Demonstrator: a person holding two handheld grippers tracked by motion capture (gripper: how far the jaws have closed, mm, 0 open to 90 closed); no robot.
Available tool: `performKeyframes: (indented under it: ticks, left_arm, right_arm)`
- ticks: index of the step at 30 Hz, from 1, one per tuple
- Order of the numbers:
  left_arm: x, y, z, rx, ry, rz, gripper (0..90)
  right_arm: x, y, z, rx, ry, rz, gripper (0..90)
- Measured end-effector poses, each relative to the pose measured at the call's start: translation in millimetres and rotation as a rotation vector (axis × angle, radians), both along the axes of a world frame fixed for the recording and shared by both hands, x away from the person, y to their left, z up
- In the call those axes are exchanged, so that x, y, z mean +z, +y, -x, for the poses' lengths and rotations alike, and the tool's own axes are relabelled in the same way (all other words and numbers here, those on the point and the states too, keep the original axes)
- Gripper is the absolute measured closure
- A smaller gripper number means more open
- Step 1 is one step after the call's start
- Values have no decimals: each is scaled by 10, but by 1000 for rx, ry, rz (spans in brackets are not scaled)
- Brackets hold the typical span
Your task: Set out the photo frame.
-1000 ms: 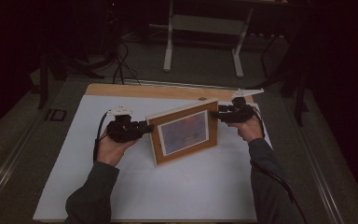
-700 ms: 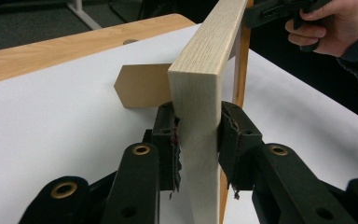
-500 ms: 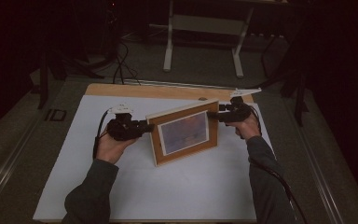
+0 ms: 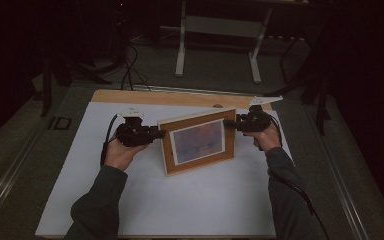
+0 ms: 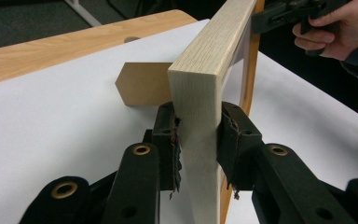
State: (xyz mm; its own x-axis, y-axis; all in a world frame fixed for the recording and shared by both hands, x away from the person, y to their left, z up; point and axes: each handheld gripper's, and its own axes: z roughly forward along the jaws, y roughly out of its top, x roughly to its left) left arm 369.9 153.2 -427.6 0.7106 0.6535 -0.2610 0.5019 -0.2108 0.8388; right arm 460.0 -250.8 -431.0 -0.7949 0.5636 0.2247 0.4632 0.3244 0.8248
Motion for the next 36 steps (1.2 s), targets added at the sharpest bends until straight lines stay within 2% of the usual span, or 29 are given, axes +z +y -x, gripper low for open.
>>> performKeyframes:
  ticks: [16, 24, 36]
  left_arm:
    - [-11, 26, -58, 5, 1, -2, 701]
    - [-16, 52, -85, 21, -8, -4, 686]
    - [-39, 84, -149, 13, -16, 10, 677]
  right_arm:
    - [-25, -69, 75, 5, 10, -15, 588]
    - [-28, -64, 143, 12, 1, -2, 614]
    - [-30, -58, 239, -2, 1, 11, 620]
